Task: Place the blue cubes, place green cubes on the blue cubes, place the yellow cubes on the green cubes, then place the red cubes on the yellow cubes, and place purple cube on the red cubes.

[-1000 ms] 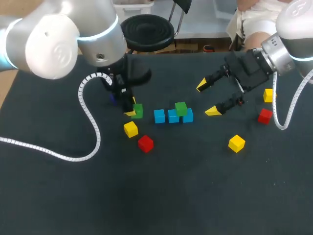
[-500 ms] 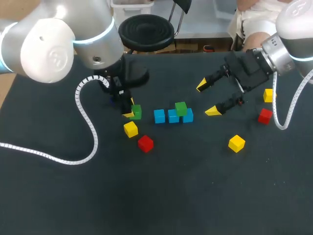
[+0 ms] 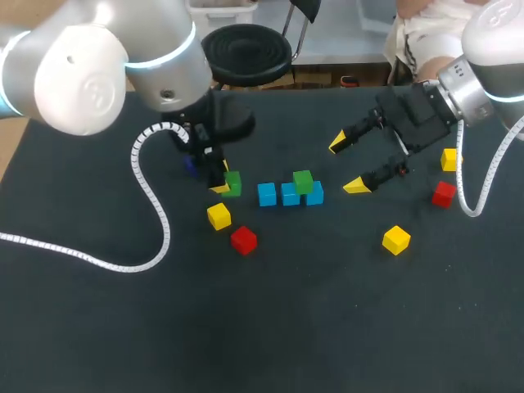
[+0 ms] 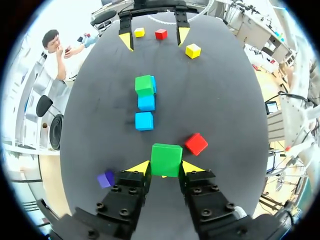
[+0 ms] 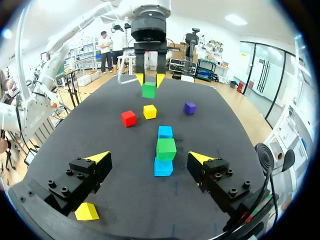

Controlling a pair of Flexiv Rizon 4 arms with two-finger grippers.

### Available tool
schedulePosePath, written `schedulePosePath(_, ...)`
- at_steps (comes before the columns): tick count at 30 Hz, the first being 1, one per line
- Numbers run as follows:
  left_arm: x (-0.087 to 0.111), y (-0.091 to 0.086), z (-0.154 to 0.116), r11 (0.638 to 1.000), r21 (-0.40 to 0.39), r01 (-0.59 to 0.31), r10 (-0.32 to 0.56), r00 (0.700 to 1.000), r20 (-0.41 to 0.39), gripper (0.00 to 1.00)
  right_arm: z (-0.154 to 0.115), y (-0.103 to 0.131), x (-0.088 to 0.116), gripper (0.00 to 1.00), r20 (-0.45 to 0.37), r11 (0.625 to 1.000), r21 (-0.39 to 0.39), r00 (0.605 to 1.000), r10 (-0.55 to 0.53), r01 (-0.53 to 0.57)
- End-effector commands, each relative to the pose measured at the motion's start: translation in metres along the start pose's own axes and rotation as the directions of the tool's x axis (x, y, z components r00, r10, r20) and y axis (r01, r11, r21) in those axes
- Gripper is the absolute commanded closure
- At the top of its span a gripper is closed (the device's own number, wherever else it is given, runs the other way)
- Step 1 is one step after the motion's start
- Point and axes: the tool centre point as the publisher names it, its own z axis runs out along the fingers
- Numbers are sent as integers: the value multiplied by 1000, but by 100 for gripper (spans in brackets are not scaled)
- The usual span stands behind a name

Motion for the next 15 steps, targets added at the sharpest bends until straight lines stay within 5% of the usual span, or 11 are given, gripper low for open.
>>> schedulePosePath(1, -6, -9, -11, 1000, 1, 30, -30, 998, -47, 100, 0, 0, 0, 0, 1, 1000, 1, 1000, -1, 1)
schedulePosePath(5, -15, -20, -12, 1000, -4, 27, -28, 993, -116, 100, 0, 0, 0, 0, 1, 1000, 1, 1000, -1, 1)
schedulePosePath(15, -37, -33, 2, 999, 17, 34, -32, 992, -120, 100, 0, 0, 0, 0, 1, 1000, 1, 1000, -1, 1)
